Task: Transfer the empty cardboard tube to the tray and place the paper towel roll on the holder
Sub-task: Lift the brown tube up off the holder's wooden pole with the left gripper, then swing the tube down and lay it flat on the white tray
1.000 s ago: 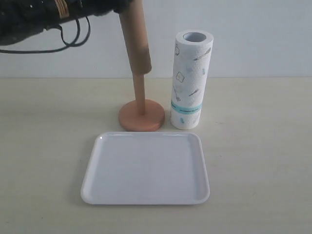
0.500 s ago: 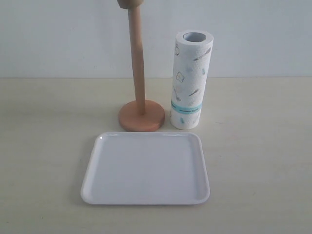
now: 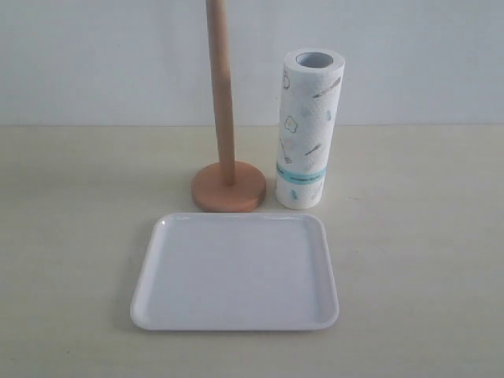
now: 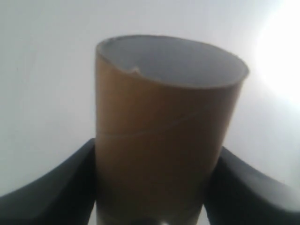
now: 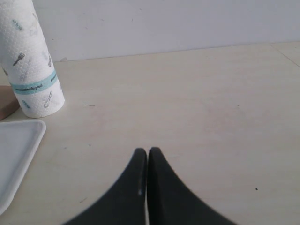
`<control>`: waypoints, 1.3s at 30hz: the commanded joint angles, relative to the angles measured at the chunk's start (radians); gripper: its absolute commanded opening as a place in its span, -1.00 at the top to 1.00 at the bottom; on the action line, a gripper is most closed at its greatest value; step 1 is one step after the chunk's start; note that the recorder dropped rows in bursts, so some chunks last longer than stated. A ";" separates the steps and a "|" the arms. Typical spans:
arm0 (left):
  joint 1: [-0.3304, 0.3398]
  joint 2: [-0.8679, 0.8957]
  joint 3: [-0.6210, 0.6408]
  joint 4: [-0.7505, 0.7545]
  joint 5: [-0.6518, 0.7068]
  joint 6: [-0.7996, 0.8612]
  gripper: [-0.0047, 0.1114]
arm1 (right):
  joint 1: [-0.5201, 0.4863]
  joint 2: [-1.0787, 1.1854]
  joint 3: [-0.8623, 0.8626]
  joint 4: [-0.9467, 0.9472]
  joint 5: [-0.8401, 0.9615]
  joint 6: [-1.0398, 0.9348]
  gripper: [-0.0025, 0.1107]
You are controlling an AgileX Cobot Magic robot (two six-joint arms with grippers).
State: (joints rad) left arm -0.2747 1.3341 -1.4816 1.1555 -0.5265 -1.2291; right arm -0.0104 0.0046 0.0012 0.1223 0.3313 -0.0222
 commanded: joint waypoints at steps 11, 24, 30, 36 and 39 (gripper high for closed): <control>0.025 -0.394 0.191 0.589 -0.242 -0.381 0.85 | -0.007 -0.005 -0.001 -0.002 -0.007 0.000 0.96; 0.025 -0.465 0.840 0.589 0.086 -0.209 0.85 | -0.007 -0.005 -0.001 -0.002 -0.007 0.002 0.96; -0.006 -0.359 0.869 0.589 0.351 -0.123 0.85 | -0.007 -0.005 -0.001 -0.002 -0.007 0.002 0.96; -0.006 -0.348 0.869 0.589 0.768 -0.368 0.85 | -0.007 -0.005 -0.001 -0.002 -0.007 0.002 0.96; -0.006 -0.346 0.869 0.589 1.074 0.042 0.85 | -0.007 -0.005 -0.001 -0.002 -0.007 0.002 0.96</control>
State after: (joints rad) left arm -0.2788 0.9833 -0.6147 1.7548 0.3707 -1.3938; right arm -0.0104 0.0046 0.0012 0.1223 0.3313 -0.0222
